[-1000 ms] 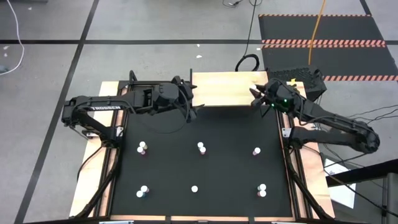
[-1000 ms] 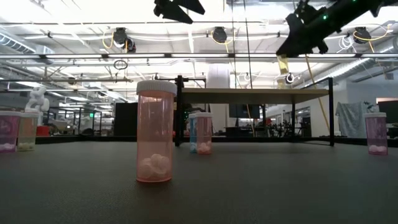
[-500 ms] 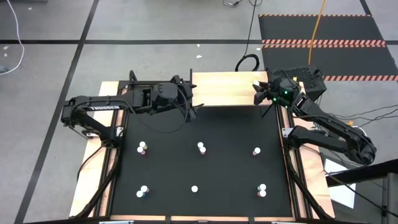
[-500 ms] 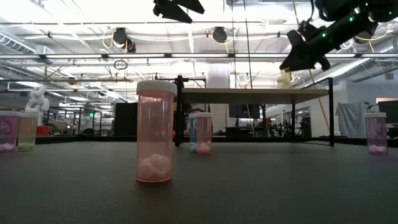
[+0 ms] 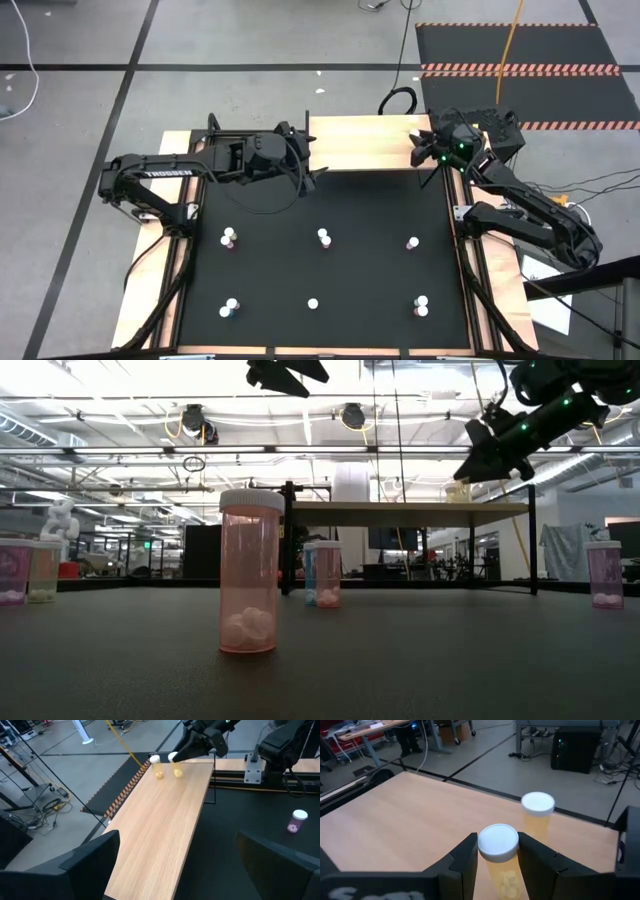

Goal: Pick and place medicine bottles onto shelf by color
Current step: Put the top yellow pill bottle on the shelf aligned with the other yellow pill bottle

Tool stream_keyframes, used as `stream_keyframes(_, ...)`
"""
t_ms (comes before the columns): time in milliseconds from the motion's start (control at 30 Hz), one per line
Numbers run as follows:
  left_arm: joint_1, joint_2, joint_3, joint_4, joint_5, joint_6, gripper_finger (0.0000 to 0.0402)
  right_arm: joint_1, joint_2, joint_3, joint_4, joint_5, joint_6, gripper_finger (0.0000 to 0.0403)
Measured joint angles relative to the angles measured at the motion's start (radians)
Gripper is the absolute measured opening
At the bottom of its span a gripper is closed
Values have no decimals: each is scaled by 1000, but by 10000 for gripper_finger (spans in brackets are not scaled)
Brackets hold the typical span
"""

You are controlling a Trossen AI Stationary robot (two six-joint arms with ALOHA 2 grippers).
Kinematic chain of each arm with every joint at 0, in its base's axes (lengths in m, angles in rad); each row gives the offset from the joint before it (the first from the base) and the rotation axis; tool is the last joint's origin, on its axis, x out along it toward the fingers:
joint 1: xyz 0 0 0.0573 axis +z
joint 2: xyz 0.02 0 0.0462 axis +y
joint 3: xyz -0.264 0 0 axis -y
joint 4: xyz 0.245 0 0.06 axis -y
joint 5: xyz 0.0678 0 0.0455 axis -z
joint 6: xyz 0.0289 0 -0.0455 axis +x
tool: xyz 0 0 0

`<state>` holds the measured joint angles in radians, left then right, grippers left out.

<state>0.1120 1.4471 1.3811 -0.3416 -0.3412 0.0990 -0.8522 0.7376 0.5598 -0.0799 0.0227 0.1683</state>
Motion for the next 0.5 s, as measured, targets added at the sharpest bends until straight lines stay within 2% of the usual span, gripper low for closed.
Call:
stream_keyframes(333, 2, 0, 0, 0, 0, 2, 392, -33, 0, 0, 1, -2, -16, 119)
stream_keyframes(500, 19, 0, 0, 0, -1, 3, 392, -33, 0, -62, 88, -26, -11, 119)
